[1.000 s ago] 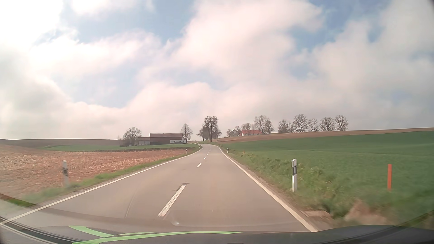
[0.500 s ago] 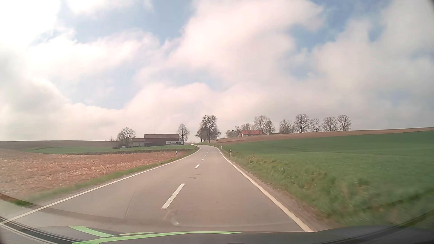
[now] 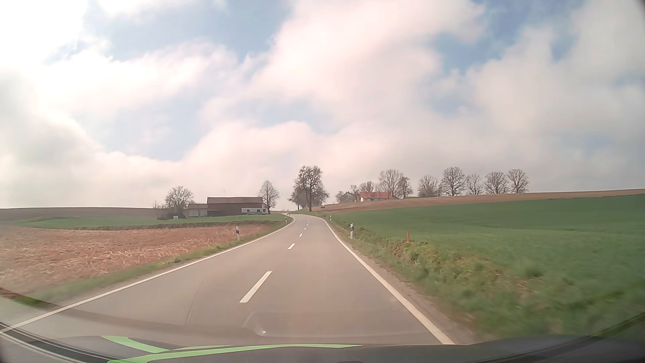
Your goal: Follow the waypoints while adhering to traffic rules and regulations
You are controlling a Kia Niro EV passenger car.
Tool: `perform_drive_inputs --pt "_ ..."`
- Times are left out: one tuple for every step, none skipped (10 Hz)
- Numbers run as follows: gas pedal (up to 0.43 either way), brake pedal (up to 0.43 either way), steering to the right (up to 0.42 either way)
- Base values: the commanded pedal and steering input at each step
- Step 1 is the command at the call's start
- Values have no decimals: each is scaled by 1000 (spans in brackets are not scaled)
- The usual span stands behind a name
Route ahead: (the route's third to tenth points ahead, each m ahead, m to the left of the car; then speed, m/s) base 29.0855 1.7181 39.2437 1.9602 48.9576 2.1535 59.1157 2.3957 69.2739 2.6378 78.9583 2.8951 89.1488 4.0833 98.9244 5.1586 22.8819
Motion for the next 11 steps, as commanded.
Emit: perform_drive_inputs --pt "378 0 -1" --pt "378 0 -1" --pt "378 0 -1" --pt "378 0 -1" --pt "378 0 -1" --pt "378 0 -1" --pt "378 0 -1" --pt "378 0 -1" --pt "378 0 -1" --pt "378 0 -1" --pt "378 0 -1"
